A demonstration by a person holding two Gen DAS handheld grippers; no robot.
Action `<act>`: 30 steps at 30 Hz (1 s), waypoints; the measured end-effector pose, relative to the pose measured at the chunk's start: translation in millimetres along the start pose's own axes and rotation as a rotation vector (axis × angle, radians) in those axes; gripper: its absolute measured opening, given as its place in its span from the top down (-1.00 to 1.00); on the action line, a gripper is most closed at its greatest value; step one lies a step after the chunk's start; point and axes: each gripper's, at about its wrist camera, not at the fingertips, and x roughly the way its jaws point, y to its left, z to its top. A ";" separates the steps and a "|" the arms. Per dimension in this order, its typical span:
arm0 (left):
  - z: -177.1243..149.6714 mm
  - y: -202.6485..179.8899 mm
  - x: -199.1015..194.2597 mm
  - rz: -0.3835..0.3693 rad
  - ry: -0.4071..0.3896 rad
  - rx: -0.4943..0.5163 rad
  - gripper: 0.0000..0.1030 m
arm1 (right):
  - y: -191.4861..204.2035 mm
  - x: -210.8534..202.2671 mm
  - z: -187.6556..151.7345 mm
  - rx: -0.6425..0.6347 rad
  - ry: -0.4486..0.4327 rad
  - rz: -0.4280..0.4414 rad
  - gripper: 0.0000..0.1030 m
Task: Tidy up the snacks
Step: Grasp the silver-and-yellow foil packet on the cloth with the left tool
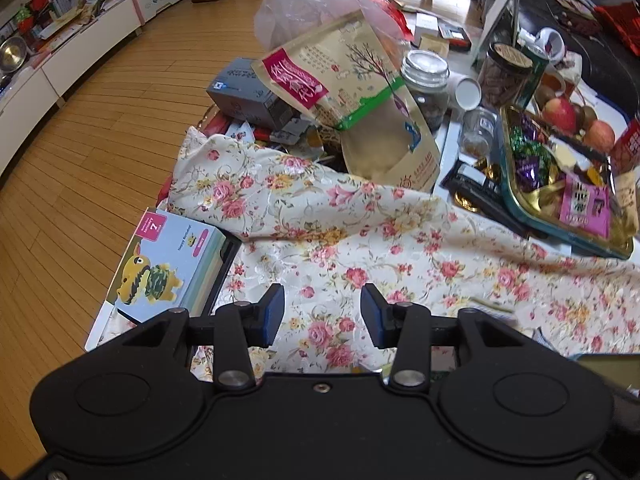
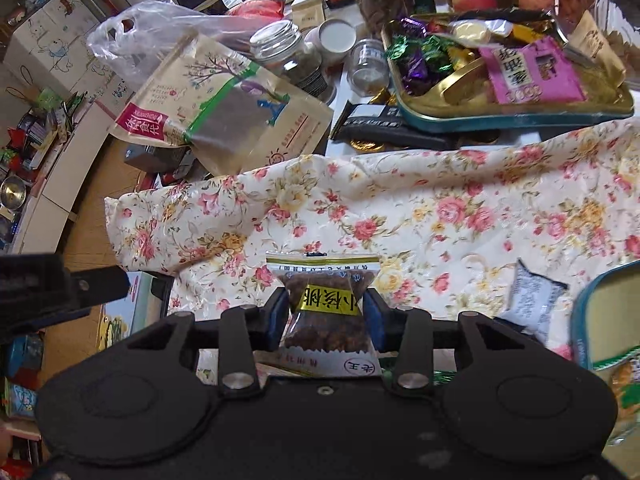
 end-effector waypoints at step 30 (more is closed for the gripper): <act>-85.2 -52.8 77.1 -0.168 0.122 0.525 0.00 | -56.0 -59.3 2.0 0.060 -0.032 0.017 0.17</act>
